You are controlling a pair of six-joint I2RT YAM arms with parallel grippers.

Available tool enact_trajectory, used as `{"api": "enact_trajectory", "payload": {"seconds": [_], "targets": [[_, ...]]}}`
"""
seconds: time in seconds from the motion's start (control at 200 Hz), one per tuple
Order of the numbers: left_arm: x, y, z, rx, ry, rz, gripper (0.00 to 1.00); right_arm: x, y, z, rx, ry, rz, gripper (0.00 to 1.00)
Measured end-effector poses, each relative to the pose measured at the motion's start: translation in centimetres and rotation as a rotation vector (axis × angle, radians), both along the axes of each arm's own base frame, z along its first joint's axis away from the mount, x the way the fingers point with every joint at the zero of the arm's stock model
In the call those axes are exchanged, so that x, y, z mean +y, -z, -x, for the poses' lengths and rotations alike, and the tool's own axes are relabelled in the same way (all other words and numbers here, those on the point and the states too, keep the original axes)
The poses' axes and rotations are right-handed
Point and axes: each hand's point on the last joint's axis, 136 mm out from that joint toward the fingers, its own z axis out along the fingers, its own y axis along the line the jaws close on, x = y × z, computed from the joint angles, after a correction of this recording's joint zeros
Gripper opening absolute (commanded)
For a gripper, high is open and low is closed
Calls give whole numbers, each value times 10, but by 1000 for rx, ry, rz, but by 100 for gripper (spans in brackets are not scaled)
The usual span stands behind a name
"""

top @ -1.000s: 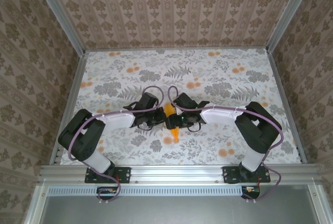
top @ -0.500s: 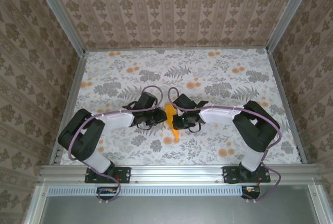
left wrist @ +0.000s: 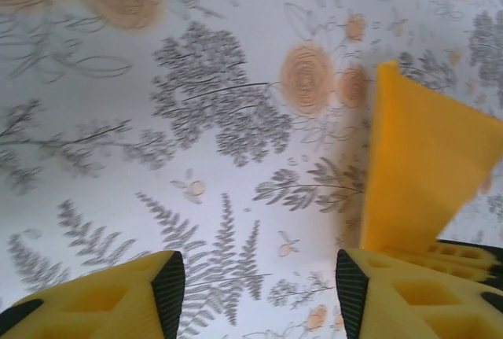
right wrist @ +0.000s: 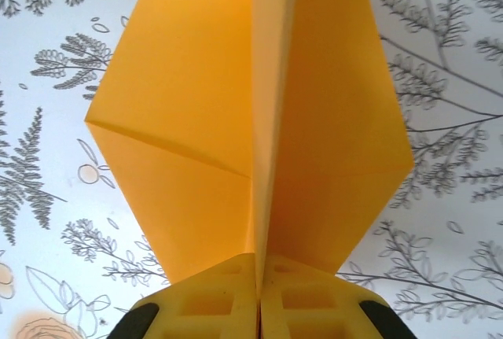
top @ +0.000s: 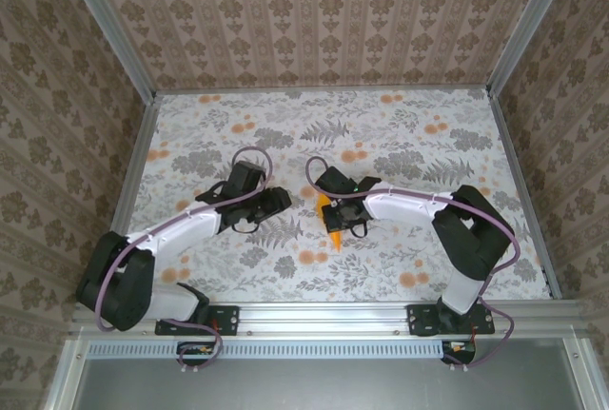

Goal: Fold a paper plane with a square sheet of paper (pick it up from the middle)
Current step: Move the paper plane to the center of the table.

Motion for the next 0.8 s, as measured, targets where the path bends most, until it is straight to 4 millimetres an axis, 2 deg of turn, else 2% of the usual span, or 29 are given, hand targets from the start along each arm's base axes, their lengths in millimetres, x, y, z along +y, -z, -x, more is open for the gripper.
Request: {"api": "enact_trajectory", "payload": {"seconds": [0.18,0.35,0.495,0.8], "targets": [[15,16,9,45,-27,-71,66,-1,-4,-3,-9,-1,17,15],[21,19,9,48,-41,-99,76,0,6,-3,15,9,33,20],[26,23,12,60,-45,-127,83,2,16,0,34,13,47,20],[32,26,14,64,-52,-160,95,3,20,-1,12,36,69,17]]}}
